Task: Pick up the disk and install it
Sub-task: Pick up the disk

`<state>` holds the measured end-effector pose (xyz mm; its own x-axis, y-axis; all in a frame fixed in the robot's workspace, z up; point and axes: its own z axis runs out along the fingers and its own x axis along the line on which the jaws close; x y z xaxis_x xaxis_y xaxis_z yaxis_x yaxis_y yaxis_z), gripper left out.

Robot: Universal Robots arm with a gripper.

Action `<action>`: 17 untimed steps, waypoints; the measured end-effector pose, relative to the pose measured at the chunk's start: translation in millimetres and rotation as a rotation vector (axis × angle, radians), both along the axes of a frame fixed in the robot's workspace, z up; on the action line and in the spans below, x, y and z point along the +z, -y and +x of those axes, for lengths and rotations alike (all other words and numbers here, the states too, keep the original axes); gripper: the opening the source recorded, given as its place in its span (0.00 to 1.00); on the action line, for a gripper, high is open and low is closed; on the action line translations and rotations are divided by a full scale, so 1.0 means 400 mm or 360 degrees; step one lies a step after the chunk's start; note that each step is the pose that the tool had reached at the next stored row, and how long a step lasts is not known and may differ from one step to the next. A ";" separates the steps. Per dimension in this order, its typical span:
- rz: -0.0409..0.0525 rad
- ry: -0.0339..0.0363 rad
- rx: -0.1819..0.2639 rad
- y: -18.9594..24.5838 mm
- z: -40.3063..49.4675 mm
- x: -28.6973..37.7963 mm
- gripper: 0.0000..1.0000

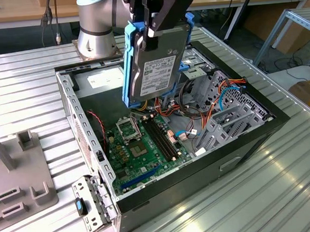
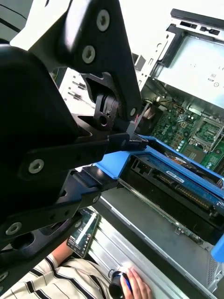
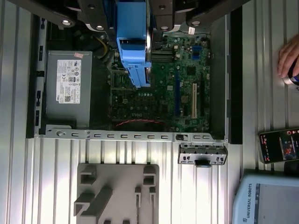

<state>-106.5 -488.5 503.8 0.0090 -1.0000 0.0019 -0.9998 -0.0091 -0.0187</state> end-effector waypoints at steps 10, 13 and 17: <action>0.0000 0.0000 0.0000 0.021 0.000 0.000 0.37; 0.0000 0.0000 0.0000 0.029 0.000 0.000 0.37; 0.0000 0.0000 0.0000 0.029 0.000 0.000 0.37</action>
<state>-106.5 -500.1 503.8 0.0090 -1.0000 0.0019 -0.9998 -0.0090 -0.0186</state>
